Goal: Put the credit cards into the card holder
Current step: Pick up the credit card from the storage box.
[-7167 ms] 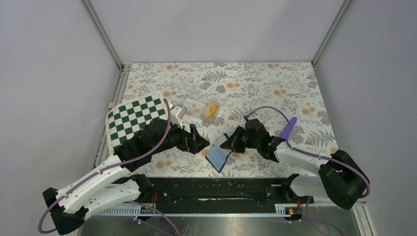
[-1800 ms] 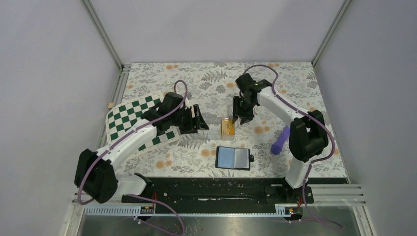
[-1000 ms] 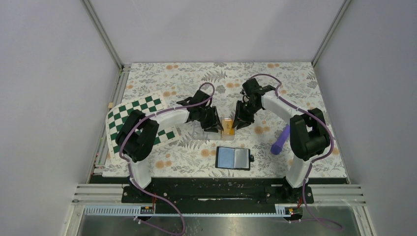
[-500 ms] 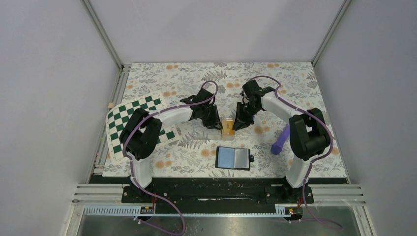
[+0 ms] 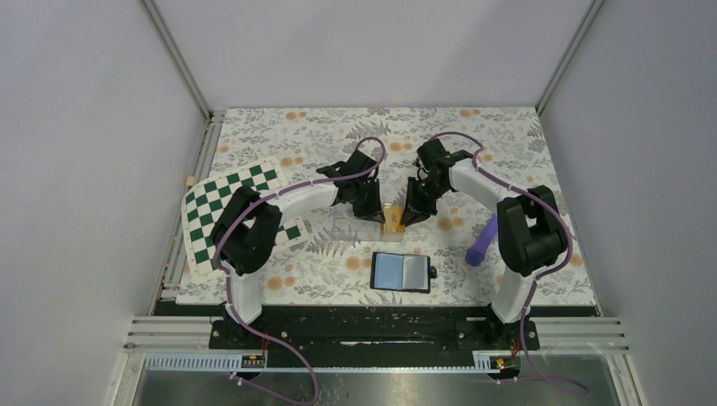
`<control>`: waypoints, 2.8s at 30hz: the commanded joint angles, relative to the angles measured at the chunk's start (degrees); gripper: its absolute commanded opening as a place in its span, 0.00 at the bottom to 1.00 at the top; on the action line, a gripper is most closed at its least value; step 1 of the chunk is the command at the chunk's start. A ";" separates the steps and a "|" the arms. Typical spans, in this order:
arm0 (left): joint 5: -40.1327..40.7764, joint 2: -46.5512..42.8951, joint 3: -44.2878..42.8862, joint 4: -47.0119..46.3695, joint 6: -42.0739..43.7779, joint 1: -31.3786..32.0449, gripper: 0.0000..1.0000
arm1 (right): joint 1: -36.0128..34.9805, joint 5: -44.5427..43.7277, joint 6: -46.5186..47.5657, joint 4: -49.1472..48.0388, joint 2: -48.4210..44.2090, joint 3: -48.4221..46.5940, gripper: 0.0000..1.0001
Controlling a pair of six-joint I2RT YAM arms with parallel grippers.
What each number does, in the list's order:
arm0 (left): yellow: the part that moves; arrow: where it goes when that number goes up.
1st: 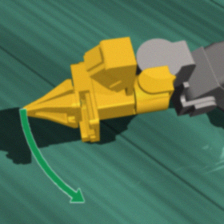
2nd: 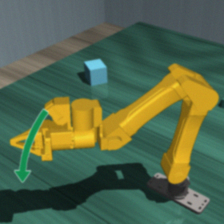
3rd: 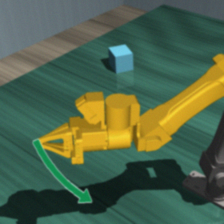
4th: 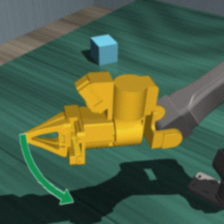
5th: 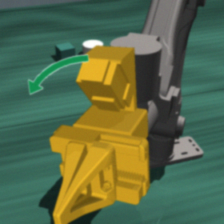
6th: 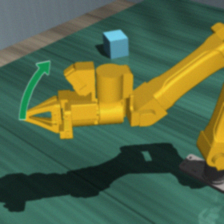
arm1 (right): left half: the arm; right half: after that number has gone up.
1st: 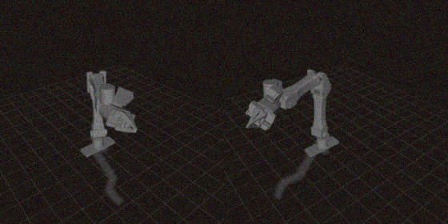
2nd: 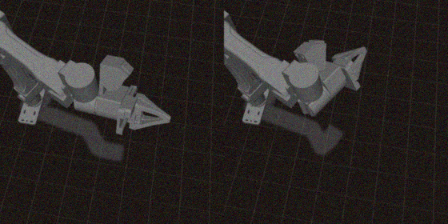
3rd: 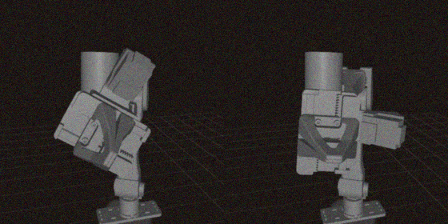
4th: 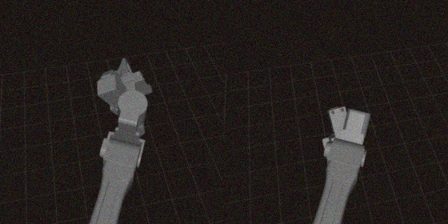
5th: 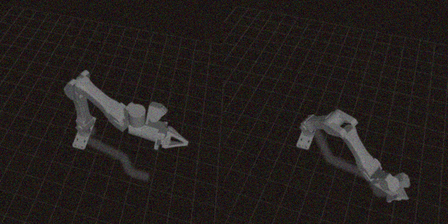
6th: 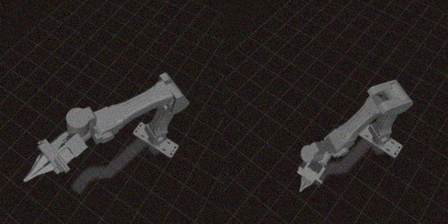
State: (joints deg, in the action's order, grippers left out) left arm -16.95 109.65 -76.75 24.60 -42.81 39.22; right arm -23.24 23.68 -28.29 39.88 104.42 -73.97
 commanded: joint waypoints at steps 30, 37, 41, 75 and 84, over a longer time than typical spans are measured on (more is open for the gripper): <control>7.74 4.70 -10.66 10.83 5.60 3.54 0.11 | -0.13 1.93 0.26 -0.24 -0.12 0.76 0.22; 8.74 3.35 -11.29 11.35 6.36 4.23 0.00 | -0.13 2.05 0.26 -0.22 -0.22 0.85 0.22; 8.63 2.63 -11.68 11.64 6.65 4.74 0.00 | -0.13 2.07 0.17 -0.22 -0.24 0.85 0.22; 11.89 4.54 -14.21 15.07 8.53 6.46 0.17 | -0.15 2.21 0.27 -0.11 -0.60 1.42 0.22; 7.90 5.99 -14.57 13.12 8.15 6.74 0.11 | -0.13 2.26 0.28 -0.24 -0.60 1.60 0.22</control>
State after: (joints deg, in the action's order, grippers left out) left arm -6.20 114.48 -89.01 40.27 -34.35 45.54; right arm -23.24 24.12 -28.27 39.70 104.42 -72.60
